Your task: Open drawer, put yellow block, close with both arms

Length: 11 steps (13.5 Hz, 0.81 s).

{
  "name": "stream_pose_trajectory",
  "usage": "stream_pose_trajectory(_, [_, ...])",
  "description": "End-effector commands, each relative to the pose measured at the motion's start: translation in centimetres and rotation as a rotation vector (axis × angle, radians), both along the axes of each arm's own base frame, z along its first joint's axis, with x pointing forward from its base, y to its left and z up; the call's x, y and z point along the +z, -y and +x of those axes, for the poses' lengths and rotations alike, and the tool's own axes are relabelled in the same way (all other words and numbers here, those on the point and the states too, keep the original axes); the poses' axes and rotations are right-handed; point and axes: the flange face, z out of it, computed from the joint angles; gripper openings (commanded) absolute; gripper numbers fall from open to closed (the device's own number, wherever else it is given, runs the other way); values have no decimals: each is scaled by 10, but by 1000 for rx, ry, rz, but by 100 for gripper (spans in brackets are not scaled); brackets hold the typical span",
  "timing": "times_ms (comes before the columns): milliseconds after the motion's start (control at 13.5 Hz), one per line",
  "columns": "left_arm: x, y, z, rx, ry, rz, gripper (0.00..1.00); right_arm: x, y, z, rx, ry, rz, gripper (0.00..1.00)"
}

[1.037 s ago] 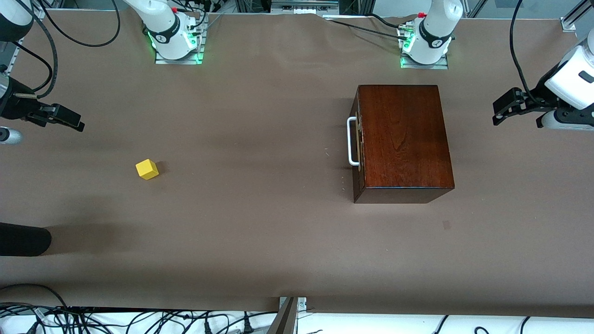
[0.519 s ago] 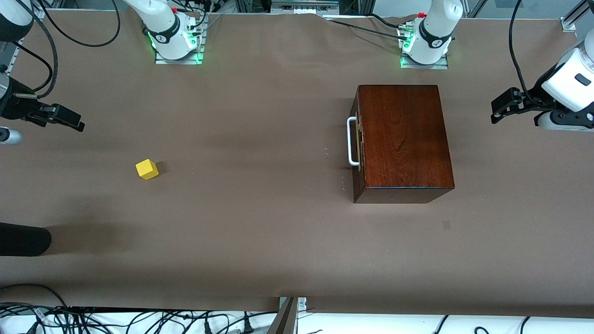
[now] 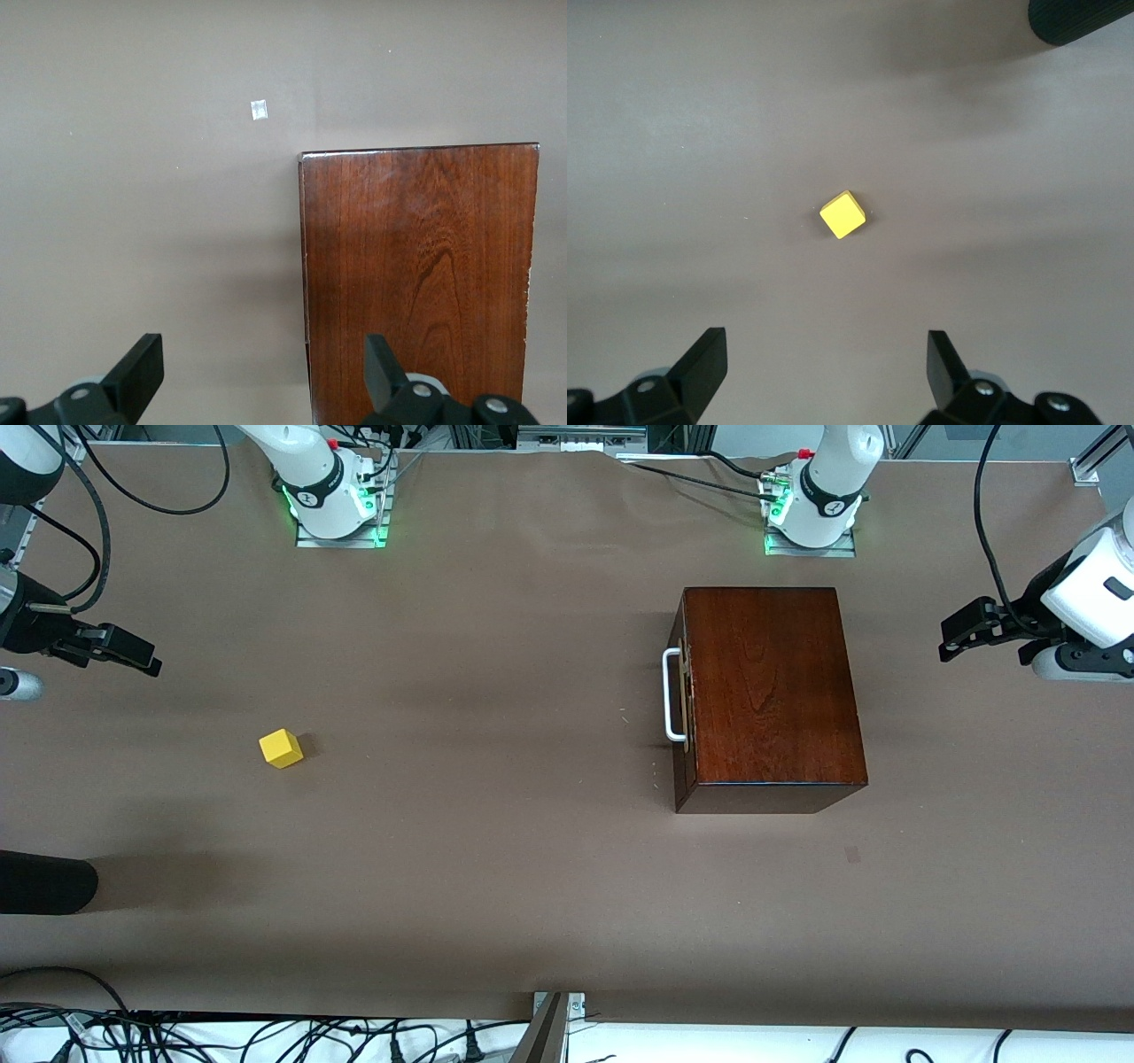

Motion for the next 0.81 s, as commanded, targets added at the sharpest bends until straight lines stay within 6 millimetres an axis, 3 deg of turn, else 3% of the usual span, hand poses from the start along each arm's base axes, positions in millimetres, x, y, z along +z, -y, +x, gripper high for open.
stream_pose_trajectory(0, [-6, -2, 3, 6, -17, -20, 100, 4, -2, 1, -16, 0, 15, 100])
stream_pose_trajectory(222, [-7, 2, 4, 0, -18, -19, 100, 4, -3, 1, -14, 0, 15, 100])
stream_pose_trajectory(370, [-12, 20, 6, -9, -27, -18, 100, 4, -2, 1, -16, 0, 15, 100])
stream_pose_trajectory(741, [-35, 147, 4, 36, -58, -5, 100, 4, -2, 2, -16, 1, 15, 100])
